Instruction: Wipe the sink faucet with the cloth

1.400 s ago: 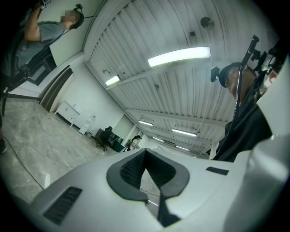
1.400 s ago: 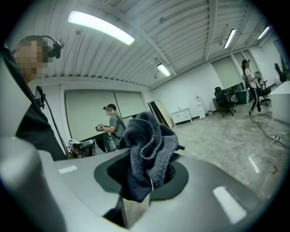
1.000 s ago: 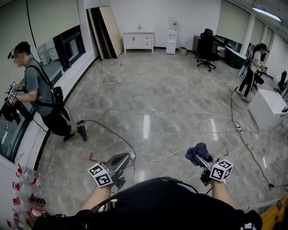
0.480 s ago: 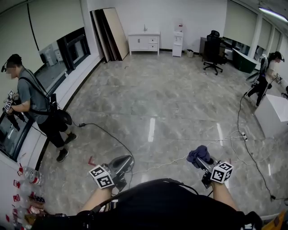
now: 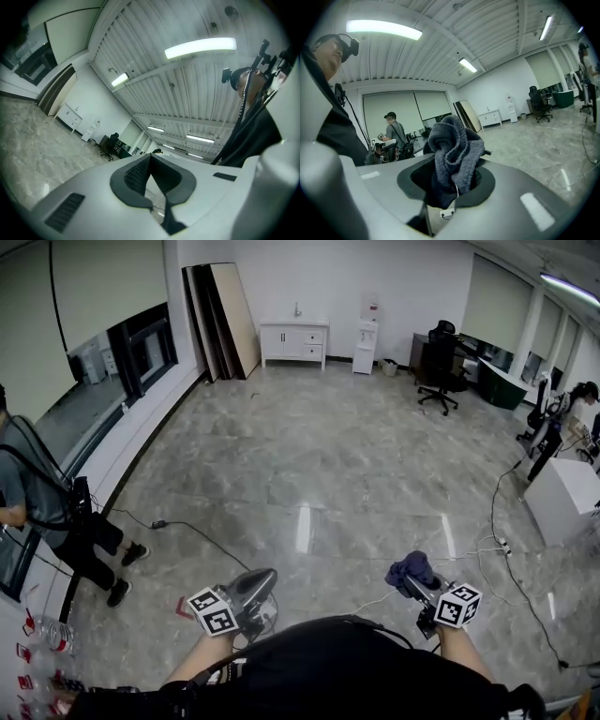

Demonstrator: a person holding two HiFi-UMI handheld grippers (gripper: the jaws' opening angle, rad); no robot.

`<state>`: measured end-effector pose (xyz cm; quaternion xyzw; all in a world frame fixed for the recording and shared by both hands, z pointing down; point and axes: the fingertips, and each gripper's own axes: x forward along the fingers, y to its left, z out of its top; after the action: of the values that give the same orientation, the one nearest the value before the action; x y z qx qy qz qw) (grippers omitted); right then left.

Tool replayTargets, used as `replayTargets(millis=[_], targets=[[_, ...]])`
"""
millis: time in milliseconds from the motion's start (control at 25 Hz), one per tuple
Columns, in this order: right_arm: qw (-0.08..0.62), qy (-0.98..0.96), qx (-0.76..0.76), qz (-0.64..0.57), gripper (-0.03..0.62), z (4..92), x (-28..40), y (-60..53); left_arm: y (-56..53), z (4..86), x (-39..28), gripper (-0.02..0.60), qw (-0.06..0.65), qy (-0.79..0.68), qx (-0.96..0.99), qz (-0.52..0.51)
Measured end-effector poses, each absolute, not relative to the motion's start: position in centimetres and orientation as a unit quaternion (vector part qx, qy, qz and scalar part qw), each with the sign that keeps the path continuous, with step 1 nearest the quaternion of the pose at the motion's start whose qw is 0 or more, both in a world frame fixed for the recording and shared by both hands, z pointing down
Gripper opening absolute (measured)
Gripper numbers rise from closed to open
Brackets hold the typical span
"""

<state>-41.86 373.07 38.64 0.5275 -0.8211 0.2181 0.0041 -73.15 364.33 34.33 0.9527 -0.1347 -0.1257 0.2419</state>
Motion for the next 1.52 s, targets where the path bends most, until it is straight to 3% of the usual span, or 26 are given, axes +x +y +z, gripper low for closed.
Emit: replayTargets(millis=[240, 760, 1080, 1520], targets=[[0.015, -0.834, 0.510, 0.210, 0.086, 37.7, -47.2, 364.5, 355.8, 32.7, -76.5, -0.002, 0.221, -0.129, 0.959, -0.125], [0.037, -0.866, 0.436, 0.243, 0.087, 41.1, -48.2, 348.9, 346.2, 36.3, -78.6, -0.002, 0.249, -0.215, 0.935, -0.131], [0.033, -0.896, 0.375, 0.238, 0.087, 43.4, -40.3, 332.6, 334.1, 37.4, -71.1, -0.002, 0.239, -0.288, 0.916, -0.144], [0.029, -0.907, 0.369, 0.203, 0.087, 39.9, -25.3, 316.1, 318.3, 34.7, -53.2, -0.002, 0.239, -0.278, 0.918, -0.149]])
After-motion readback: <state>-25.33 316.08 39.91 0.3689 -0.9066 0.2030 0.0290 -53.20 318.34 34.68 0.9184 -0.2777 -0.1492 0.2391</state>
